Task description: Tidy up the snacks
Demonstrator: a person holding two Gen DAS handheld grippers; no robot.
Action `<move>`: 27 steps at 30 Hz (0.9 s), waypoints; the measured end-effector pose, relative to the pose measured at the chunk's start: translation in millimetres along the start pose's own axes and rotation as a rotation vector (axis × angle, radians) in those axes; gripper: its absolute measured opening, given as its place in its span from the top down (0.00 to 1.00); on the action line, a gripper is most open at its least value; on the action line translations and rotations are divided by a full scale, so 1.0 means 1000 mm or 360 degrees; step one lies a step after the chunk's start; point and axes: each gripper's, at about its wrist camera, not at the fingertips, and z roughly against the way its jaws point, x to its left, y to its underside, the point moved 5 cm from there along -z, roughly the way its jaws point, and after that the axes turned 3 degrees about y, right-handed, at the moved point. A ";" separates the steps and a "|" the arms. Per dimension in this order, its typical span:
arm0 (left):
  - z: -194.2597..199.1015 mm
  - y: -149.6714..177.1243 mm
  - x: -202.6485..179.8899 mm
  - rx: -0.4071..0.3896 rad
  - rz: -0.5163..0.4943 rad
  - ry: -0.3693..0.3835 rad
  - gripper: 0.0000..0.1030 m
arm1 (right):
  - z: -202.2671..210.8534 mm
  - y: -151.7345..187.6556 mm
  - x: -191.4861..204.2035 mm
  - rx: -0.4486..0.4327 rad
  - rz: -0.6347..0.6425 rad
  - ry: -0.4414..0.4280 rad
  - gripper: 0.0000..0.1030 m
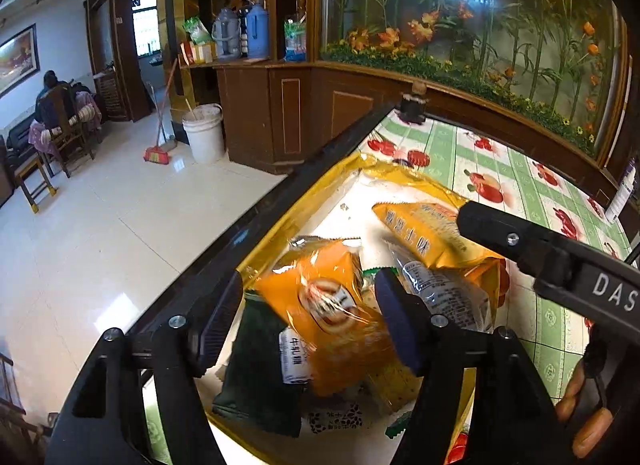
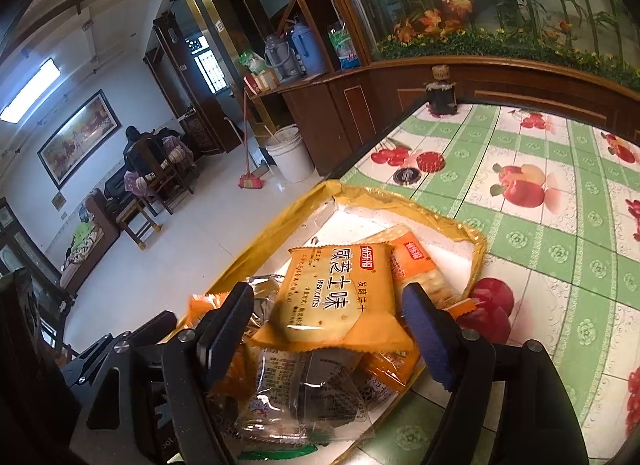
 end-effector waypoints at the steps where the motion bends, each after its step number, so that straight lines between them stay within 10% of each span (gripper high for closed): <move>1: 0.004 -0.001 0.000 -0.0014 0.0001 -0.0006 0.33 | 0.006 -0.001 0.000 -0.0011 -0.0005 -0.0004 0.23; 27: 0.124 0.015 -0.037 -0.0322 -0.0136 -0.0078 0.17 | 0.164 0.066 -0.010 -0.0248 0.0183 0.0360 0.16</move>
